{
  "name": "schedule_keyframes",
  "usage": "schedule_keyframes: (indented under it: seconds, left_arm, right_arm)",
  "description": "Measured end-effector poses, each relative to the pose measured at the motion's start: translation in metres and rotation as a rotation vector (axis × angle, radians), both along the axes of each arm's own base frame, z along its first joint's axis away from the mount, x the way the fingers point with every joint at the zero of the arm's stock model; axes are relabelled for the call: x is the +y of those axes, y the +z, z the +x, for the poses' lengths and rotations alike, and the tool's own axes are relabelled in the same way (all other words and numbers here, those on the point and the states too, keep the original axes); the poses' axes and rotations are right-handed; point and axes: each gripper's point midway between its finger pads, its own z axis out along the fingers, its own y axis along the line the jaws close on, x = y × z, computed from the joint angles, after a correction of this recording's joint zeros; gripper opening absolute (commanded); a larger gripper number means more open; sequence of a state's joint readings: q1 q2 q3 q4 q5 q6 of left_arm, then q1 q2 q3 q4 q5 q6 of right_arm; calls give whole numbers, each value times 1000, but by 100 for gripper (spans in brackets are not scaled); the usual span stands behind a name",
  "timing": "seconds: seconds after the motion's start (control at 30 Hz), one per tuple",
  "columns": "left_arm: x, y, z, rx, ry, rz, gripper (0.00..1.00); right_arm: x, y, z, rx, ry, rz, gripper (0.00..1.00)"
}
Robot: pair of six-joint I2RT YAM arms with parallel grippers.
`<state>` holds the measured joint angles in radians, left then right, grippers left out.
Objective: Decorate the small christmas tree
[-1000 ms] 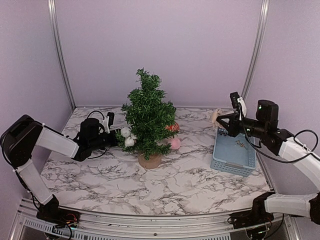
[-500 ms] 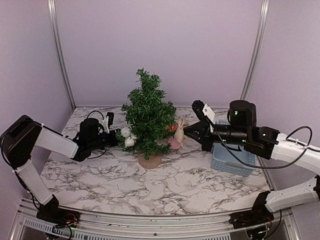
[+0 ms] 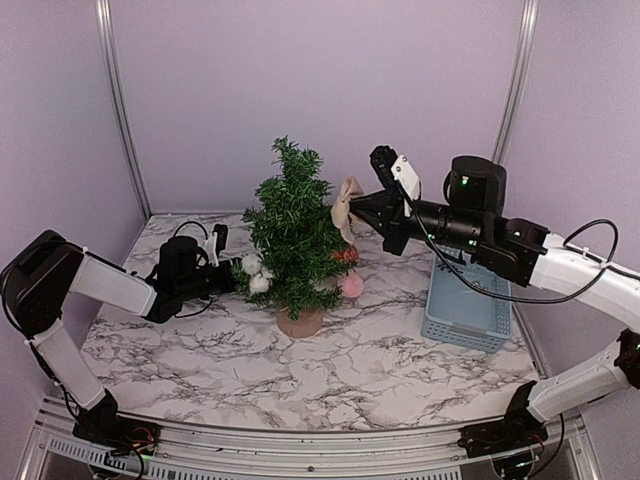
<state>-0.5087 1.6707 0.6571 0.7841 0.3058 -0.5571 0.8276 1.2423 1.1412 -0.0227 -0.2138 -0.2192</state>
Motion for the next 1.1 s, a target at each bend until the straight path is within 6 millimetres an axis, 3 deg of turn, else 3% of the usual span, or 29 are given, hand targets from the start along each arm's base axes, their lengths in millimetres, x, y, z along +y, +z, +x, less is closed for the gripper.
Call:
schedule_keyframes:
  seconds: [0.33, 0.53, 1.1]
  left_arm:
    - [0, 0, 0, -1, 0, 0, 58]
    - [0, 0, 0, 0, 0, 0, 58]
    - [0, 0, 0, -1, 0, 1, 58]
  right_arm:
    - [22, -8, 22, 0, 16, -19, 0]
    - [22, -6, 37, 14, 21, 15, 0]
    - [25, -42, 63, 136, 14, 10, 3]
